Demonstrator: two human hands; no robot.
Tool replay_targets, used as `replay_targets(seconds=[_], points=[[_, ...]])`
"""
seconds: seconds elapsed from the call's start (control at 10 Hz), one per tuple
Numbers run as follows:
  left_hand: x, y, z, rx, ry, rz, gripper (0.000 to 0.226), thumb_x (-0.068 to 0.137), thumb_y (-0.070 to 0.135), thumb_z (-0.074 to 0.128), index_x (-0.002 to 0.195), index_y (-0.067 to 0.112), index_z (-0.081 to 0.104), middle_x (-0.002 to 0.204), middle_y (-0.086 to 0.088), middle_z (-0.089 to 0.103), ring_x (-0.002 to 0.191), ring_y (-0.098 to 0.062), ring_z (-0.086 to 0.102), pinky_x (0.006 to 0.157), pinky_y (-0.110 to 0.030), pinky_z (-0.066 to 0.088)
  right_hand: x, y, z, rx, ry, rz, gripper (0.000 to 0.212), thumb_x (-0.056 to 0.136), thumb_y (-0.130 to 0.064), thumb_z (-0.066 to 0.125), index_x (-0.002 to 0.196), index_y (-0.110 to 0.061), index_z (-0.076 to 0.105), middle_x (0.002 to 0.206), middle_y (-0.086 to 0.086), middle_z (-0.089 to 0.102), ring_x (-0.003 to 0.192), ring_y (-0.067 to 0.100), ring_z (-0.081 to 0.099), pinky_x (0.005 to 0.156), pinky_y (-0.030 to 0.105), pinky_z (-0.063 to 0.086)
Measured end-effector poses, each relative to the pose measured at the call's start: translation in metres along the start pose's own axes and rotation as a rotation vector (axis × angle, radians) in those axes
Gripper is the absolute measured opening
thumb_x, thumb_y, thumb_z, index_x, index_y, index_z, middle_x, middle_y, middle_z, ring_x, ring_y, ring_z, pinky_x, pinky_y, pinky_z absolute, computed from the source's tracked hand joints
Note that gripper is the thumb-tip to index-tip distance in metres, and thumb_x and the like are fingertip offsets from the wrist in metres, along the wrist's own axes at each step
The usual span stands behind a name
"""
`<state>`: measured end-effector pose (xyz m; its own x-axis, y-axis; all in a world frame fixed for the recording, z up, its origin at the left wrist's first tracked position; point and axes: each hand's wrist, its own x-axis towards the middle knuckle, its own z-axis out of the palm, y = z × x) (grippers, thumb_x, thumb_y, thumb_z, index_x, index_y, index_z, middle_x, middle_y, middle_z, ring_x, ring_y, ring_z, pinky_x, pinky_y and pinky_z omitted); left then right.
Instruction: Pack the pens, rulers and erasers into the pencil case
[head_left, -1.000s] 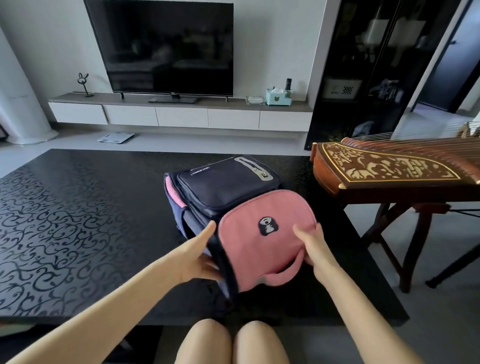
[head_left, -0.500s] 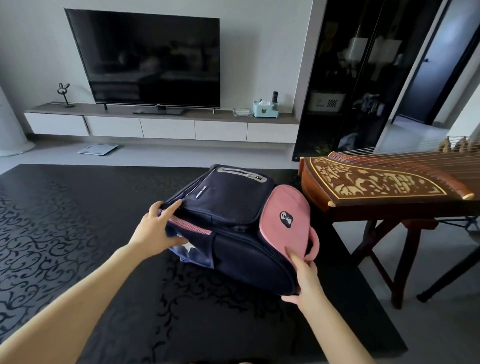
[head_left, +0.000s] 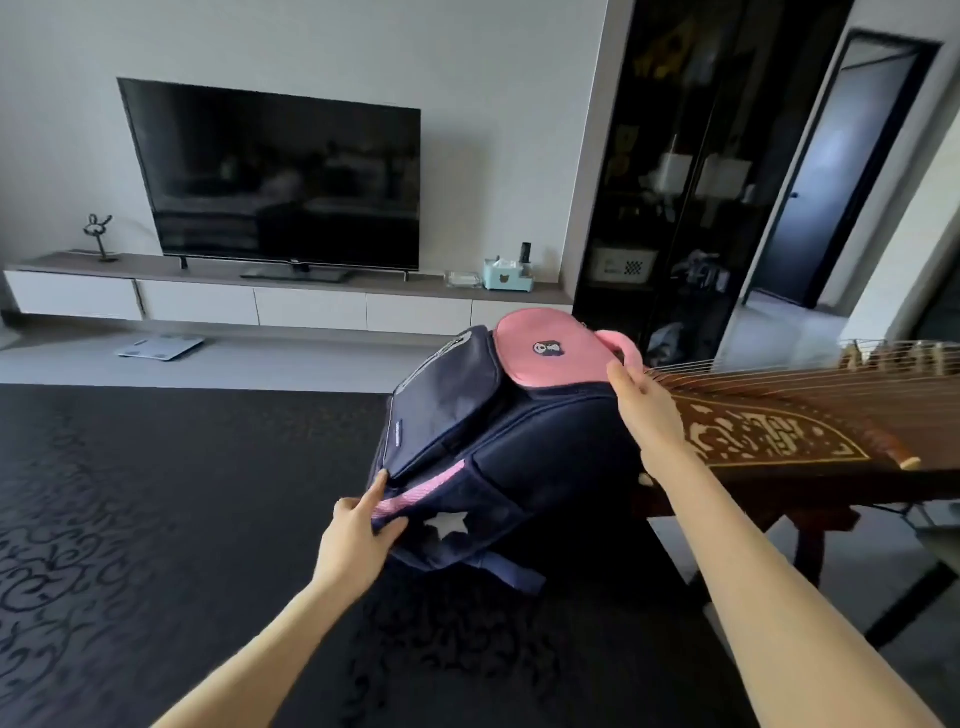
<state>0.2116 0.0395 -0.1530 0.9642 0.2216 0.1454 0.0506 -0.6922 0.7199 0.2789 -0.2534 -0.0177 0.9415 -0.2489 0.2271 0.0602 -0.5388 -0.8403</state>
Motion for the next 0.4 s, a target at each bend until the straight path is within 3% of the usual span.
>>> replay_targets(seconds=[0.1,0.2,0.4], points=[[0.012,0.029,0.028,0.019,-0.047,0.071,0.064,0.091,0.025,0.056,0.145,0.032,0.023,0.111,-0.003,0.04,0.079,-0.017,0.05,0.074,-0.023,0.039,0.025,0.017,-0.012,-0.184,0.024,0.074,0.054,0.086,-0.059,0.037,0.13,-0.03,0.048,0.136,0.004,0.05,0.122,0.031,0.046,0.099,0.042,0.037],[0.025,0.046,0.046,0.068,-0.065,0.095,0.063,0.093,0.02,0.051,0.146,0.03,0.02,0.127,-0.012,0.037,0.086,-0.026,0.057,0.078,-0.027,0.045,0.037,0.036,-0.012,-0.329,0.059,-0.04,0.049,0.087,-0.045,0.051,0.129,-0.021,0.051,0.138,0.008,0.046,0.12,0.032,0.048,0.098,0.042,0.04],[0.03,0.032,0.026,0.085,-0.164,0.154,0.064,0.093,0.022,0.05,0.147,0.032,0.016,0.132,-0.008,0.038,0.084,-0.016,0.052,0.079,-0.022,0.043,0.035,0.039,0.001,-0.569,0.149,-0.066,0.053,0.089,-0.048,0.046,0.137,-0.026,0.037,0.144,0.013,0.035,0.125,0.039,0.041,0.102,0.053,0.037]])
